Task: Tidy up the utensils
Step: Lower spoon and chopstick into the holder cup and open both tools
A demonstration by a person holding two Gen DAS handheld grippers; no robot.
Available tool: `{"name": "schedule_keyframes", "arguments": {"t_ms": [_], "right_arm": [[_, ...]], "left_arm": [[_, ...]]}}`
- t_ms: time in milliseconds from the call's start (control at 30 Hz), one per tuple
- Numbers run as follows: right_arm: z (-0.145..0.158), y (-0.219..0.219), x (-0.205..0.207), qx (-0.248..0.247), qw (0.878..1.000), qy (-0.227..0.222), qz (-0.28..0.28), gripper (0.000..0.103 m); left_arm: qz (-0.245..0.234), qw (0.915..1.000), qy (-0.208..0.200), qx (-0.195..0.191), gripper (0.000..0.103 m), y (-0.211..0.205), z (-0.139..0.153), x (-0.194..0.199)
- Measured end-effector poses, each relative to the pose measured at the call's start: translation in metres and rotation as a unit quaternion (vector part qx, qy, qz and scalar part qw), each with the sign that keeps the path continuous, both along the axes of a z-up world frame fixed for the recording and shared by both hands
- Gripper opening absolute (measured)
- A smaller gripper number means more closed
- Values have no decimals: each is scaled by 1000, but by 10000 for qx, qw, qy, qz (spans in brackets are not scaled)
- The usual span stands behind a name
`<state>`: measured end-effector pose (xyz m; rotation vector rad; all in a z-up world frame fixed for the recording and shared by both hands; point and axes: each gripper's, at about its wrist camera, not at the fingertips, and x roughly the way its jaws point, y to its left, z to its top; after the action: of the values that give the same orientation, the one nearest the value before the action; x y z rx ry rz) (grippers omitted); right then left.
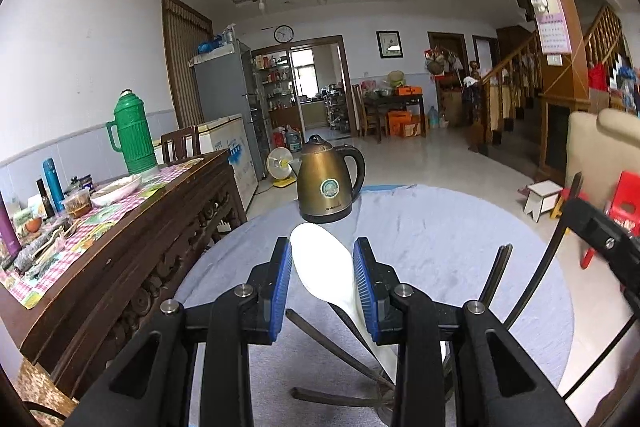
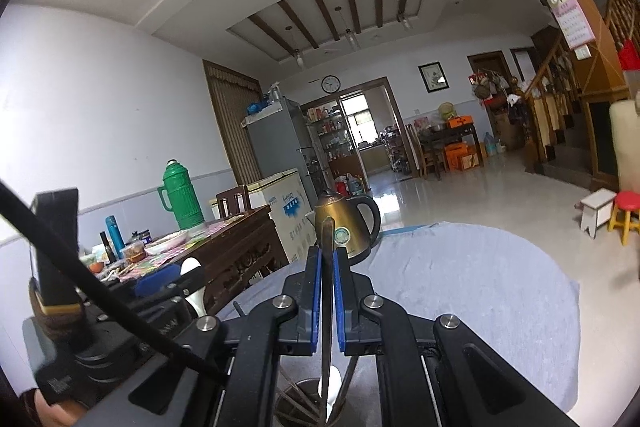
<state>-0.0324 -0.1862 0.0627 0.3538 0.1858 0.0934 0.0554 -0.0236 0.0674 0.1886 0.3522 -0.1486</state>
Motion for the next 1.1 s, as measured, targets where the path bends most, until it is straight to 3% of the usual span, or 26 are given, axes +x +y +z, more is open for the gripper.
{"name": "schedule_keyframes", "arguments": {"t_ms": [700, 1100], "right_arm": [[-32, -35, -1, 683, 9974, 182, 152, 7], [-35, -41, -1, 711, 9972, 206, 119, 6]], "left_arm": [[100, 9973, 254, 677, 33, -45, -40, 14], [265, 9948, 416, 890, 34, -52, -58, 17]]}}
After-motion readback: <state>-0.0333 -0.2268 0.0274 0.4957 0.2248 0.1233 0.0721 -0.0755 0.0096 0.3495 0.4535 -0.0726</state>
